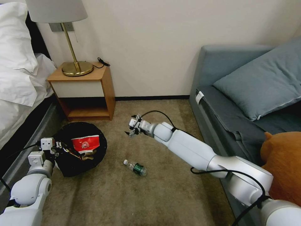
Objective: Pick up the trash bin, then pick up the garbage on the floor and place it into the trash bin.
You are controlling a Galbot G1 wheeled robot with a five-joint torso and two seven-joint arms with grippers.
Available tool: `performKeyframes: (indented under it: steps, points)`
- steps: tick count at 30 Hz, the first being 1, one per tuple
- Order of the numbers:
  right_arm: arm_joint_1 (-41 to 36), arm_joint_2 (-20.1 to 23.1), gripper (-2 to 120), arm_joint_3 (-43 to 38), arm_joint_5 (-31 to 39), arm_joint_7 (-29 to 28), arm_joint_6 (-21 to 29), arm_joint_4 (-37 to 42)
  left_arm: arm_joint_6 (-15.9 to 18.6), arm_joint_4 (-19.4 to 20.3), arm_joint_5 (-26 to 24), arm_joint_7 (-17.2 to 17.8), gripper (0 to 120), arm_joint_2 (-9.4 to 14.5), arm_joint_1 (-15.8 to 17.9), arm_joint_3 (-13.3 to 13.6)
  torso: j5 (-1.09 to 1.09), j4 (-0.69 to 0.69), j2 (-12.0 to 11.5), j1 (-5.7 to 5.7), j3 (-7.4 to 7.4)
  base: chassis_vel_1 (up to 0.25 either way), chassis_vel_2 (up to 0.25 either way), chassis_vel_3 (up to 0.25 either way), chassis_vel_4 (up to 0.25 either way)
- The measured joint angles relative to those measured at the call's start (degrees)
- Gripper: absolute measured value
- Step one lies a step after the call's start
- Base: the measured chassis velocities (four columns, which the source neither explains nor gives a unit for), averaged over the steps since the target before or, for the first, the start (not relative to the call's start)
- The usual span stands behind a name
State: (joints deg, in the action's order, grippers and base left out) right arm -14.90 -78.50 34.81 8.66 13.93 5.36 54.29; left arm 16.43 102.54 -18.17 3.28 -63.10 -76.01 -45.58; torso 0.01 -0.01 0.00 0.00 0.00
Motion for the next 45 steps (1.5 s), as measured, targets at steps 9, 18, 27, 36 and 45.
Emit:
performKeyframes:
  steps: [9, 18, 27, 36, 45]
  points:
    - [-9.15, -2.24, 100, -4.77, -6.29, 0.63, -2.07, -3.87, -0.02, 1.21, 0.44, 0.14, 3, -0.63, -1.46, -0.03, 0.0, 0.01, 0.01, 0.0, 0.0, 0.0, 0.0, 0.0, 0.0]
    - [-14.01, -4.13, 100, -8.88, -11.36, 1.7, -5.43, -7.39, -0.17, 1.23, 0.81, 0.21, 3, -0.88, -2.16, -0.38, -0.01, 0.01, 0.01, 0.0, -0.01, 0.0, 0.0, 0.0, 0.0]
    - [-16.82, -5.09, 100, -11.88, -15.16, 2.36, -7.05, -9.02, -0.18, 1.58, 1.75, 0.27, 3, -1.3, -2.02, -0.25, -0.01, 0.01, 0.01, 0.0, 0.0, 0.0, 0.0, 0.0, 0.0]
    - [-18.52, -5.21, 100, -14.02, -17.79, 2.84, -7.88, -9.56, -0.02, 2.07, 2.23, 0.31, 3, -1.53, -2.21, -0.22, -0.01, 0.01, 0.01, 0.0, 0.0, 0.0, 0.0, 0.0, 0.0]
    - [-19.57, -5.59, 100, -15.17, -19.85, 3.21, -8.6, -10.49, 0.14, 2.2, 2.41, 0.34, 3, -1.57, -1.88, -0.11, -0.01, 0.01, 0.01, 0.0, 0.0, 0.0, 0.0, 0.0, 0.0]
